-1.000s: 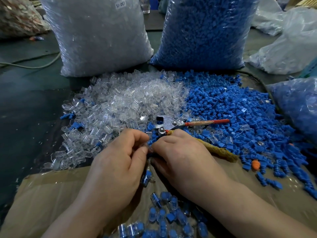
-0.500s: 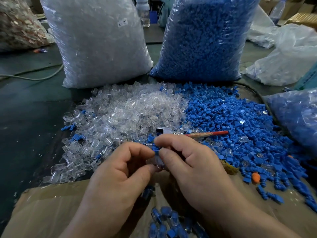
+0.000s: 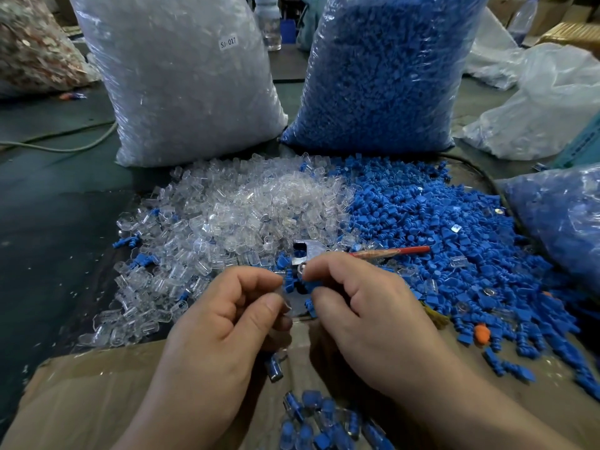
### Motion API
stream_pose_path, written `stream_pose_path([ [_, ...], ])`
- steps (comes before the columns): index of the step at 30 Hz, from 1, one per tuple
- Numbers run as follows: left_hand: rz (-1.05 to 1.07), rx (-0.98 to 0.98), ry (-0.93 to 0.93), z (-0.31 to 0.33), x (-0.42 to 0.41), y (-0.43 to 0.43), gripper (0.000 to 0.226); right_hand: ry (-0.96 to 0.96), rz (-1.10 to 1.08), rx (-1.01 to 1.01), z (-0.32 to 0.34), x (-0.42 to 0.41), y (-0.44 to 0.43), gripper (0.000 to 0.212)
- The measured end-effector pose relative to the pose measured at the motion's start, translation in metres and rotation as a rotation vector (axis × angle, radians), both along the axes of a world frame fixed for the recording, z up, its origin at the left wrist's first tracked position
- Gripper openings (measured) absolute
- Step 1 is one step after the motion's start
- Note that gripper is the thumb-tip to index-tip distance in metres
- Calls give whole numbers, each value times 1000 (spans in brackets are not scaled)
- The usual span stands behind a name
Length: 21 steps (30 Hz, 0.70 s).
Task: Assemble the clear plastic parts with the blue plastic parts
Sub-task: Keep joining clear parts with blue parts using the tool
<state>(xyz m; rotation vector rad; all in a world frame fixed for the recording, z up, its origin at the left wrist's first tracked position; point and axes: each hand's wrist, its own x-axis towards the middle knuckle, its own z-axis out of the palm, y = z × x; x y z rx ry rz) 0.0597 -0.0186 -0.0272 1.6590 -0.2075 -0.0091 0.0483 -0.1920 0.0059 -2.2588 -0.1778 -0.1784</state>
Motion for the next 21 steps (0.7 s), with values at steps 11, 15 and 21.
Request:
stream_pose_path([
  [11, -55, -272, 173, 12, 1, -3, 21, -143, 96, 284, -1, -6, 5, 9],
  [15, -93, -253, 182, 12, 1, -3, 21, -185, 97, 254, -1, -5, 4, 5],
  [21, -138, -316, 220, 14, 2, 2, 59, -181, 139, 236, 2, -7, 2, 7],
])
